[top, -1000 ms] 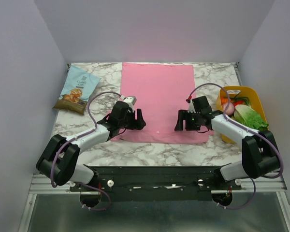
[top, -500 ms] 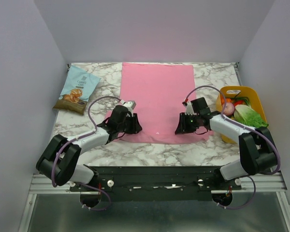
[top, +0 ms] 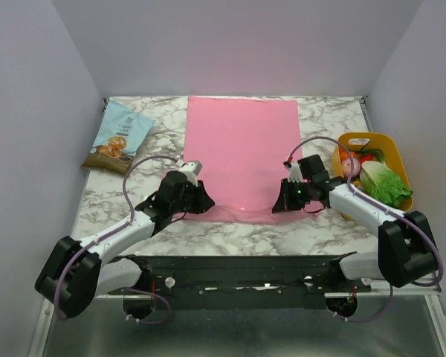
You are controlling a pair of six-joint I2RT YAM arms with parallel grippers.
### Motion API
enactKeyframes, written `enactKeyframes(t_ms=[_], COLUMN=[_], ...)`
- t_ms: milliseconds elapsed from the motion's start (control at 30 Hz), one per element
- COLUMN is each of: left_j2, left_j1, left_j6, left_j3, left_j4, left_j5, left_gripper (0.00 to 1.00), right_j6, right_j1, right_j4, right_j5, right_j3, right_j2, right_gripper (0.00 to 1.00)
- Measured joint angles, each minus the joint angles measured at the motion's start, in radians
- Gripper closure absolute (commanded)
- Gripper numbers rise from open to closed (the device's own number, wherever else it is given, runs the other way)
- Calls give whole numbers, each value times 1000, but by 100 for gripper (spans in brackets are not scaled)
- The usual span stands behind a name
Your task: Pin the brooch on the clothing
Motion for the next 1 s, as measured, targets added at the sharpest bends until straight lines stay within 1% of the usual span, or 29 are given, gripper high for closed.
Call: enactKeyframes(t_ms=[200, 433, 500, 533, 567, 633, 667, 767, 800, 833, 867, 933, 1000], left_j2=[-149, -209, -232, -239, -243, -237, -223, -158, -122, -100, -69, -8, 48], left_j1=[-18, -53, -53, -53, -53, -53, -53, -53, -53, -53, -53, -53, -53], left_j6=[-26, -74, -83, -84, -84, -83, -82, -75, -69, -67, -63, -58, -52], left_j3=[-32, -101, -115, -114, -112, -94, -78, -26, -4, 8, 23, 46, 62], left_j4=[-44, -76, -89, -91, -92, -93, -92, -81, -68, -64, -55, -34, -13], left_j5=[0, 1, 0, -2, -7, -18, -22, -26, -26, -26, -26, -26, -26], left_gripper=[76, 77, 78, 78, 79, 82, 83, 88, 89, 93, 95, 99, 100], right_j6=[38, 63, 72, 80, 83, 92, 91, 94, 92, 91, 87, 85, 80], right_j1=[13, 37, 60, 74, 86, 110, 119, 157, 166, 172, 177, 179, 179], right_j4=[-47, -129, -150, -159, -165, -176, -185, -194, -197, -201, -205, -212, -217], right_j5=[3, 14, 22, 24, 27, 28, 29, 27, 27, 27, 28, 28, 29], right_j3=[-20, -68, -76, -77, -77, -77, -77, -76, -76, -76, -76, -69, -49], right_j2=[-40, -55, -74, -80, -86, -90, -90, -93, -97, -103, -110, -123, -140], right_gripper=[91, 87, 83, 75, 62, 50, 39, 25, 23, 21, 19, 18, 18])
